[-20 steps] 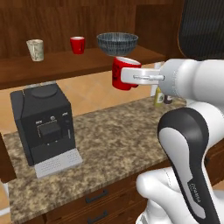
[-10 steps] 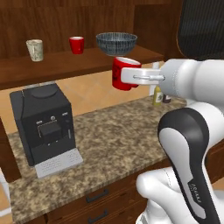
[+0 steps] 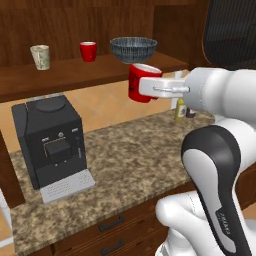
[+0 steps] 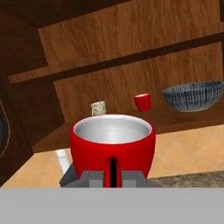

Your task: Gather all objects into one cabinet and sort the glasses and bowls to opposite sides.

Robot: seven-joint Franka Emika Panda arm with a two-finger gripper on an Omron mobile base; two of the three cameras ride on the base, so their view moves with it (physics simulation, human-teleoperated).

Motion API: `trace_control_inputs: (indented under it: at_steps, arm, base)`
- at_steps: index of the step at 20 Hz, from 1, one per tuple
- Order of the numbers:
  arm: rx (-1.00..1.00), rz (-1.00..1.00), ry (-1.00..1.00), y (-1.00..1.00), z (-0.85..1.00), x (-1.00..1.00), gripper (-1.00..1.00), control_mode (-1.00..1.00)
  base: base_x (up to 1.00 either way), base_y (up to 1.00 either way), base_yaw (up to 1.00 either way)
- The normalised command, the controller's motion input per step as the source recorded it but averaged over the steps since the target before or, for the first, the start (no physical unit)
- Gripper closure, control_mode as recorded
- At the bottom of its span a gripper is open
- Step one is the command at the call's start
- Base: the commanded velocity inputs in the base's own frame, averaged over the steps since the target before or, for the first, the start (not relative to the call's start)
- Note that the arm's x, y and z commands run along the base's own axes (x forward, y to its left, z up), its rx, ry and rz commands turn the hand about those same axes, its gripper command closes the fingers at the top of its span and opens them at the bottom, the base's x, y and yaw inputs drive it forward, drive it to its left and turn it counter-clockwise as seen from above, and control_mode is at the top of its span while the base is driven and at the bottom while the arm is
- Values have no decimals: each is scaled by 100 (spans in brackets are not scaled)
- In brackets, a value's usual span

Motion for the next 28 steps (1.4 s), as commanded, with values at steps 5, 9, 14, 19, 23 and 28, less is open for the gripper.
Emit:
trace_control_inputs:
  at_steps: [5,9,14,19,23,28]
  arm:
    - [-7,0,-6,3,8,14,100,-100]
    - [-10,0,15,3,2,88,100,-100]
    - [-18,6,2,48,-11,27,100,-100]
    - [-14,5,-2,62,-13,37,100,-100]
    - [0,3,-12,4,0,15,100,-100]
    - [0,0,-2,24,0,11,100,-100]
  base:
    - [0,0,0]
    - [0,0,0]
    - [0,0,0]
    - [0,0,0]
    - [0,0,0]
    - [0,0,0]
